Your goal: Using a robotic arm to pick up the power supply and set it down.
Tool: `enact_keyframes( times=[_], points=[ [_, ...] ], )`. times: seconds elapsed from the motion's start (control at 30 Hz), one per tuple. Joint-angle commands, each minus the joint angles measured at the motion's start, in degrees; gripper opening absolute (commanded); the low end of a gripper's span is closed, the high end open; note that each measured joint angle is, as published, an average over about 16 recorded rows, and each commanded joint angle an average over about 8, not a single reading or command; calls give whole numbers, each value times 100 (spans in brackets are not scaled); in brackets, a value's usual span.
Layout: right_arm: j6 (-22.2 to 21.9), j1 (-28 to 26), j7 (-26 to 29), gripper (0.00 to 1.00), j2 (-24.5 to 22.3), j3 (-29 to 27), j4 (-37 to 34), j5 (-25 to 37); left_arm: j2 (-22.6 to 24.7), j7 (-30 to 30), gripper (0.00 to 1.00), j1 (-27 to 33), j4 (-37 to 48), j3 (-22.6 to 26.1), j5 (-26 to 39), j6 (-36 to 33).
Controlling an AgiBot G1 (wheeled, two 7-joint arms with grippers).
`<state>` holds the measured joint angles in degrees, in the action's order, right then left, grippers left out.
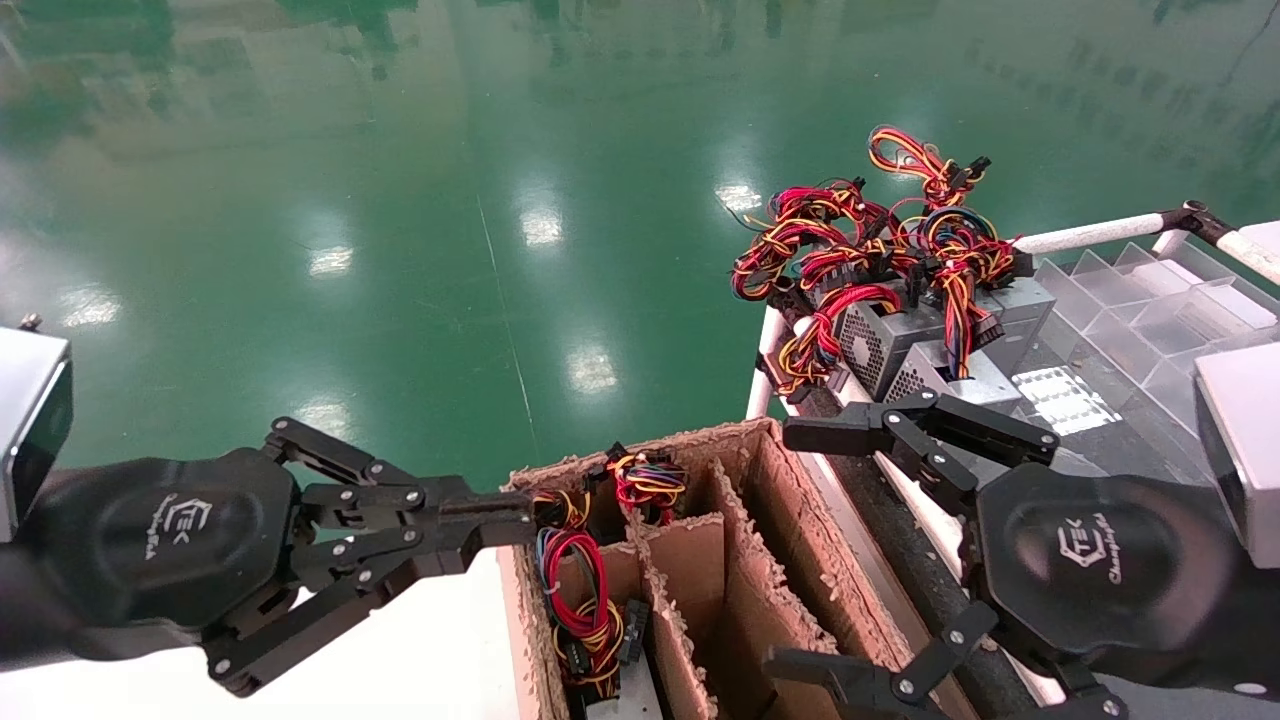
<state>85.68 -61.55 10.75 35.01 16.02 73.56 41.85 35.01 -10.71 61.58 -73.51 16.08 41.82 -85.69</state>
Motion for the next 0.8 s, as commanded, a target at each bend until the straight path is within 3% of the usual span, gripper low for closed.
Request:
enact_keyframes(
  times=[0.03,0.17,0.5,0.8],
  points=[
    [0,0,0,100,0,0,0,0,0,0,49,0,0,0,0,0],
    [0,0,0,100,0,0,0,0,0,0,99,0,0,0,0,0],
    [-104,52,-43,100,6,32,5,135,0,1,100,1,3,2,0,0],
    [-567,-43,106,100,266,352,-170,833,-1,4,100,4,5,6,-3,-1]
  ],
)
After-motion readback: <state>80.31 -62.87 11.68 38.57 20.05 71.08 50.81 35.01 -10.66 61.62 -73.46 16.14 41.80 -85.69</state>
